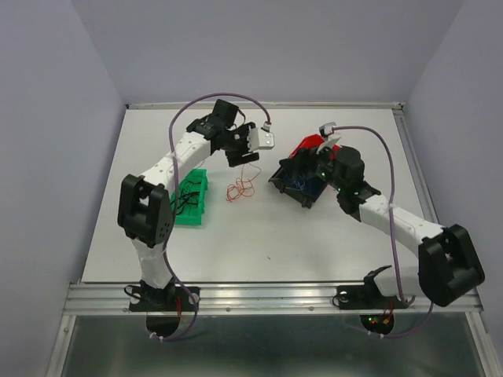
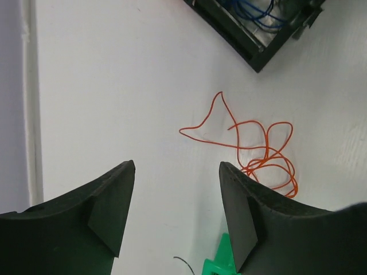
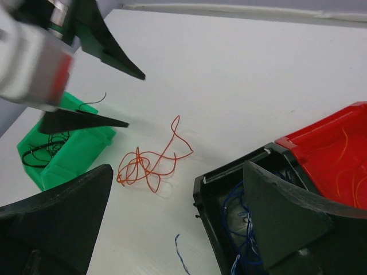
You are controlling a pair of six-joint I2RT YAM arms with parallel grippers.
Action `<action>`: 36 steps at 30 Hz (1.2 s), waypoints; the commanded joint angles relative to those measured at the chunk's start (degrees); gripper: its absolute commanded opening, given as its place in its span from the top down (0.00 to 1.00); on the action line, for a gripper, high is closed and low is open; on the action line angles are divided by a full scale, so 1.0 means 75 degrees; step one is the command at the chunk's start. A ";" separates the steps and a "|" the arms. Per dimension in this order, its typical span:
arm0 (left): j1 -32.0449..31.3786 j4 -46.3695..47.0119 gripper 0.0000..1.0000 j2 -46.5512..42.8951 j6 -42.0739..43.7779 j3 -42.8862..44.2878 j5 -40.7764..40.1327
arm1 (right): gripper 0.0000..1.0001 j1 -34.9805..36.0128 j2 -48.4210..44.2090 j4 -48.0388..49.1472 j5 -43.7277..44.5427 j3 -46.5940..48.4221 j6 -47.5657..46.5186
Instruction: Untangle the cables
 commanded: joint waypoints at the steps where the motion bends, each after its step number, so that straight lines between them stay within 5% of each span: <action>1: 0.0041 -0.0406 0.27 0.0729 0.1383 0.0235 0.0098 | 0.00 -0.0015 -0.1368 0.0752 0.1139 -0.0651 0.0186; 8: 0.0041 -0.1895 0.22 0.2653 0.2193 0.2272 0.0473 | 0.00 -0.0015 -0.3420 0.0588 0.1479 -0.1975 0.0408; 14: -0.0029 -0.1486 0.26 0.3275 0.2065 0.2593 0.0579 | 0.00 -0.0015 -0.4044 -0.0045 0.1596 -0.2047 0.0338; 15: -0.0087 -0.1486 0.32 0.3322 0.2088 0.2581 0.0486 | 0.00 -0.0015 -0.4103 -0.0092 0.1632 -0.2047 0.0350; 18: -0.0146 -0.1719 1.00 0.3475 0.2158 0.2744 0.0345 | 0.00 -0.0015 -0.4127 -0.0197 0.1714 -0.2070 0.0315; 23: -0.0076 -0.1931 1.00 0.2750 0.1914 0.2617 0.0356 | 0.00 -0.0015 -0.3461 0.0059 0.1166 -0.2070 0.0268; 28: 0.0006 -0.1768 1.00 0.1008 0.1387 0.2230 0.0626 | 0.00 -0.0015 -0.2359 0.1744 -0.0591 -0.2129 0.0443; 36: -0.0228 -0.1790 1.00 -0.0824 0.0073 0.2323 0.0614 | 0.00 0.0383 -0.0460 0.2333 -0.0723 -0.0805 0.0538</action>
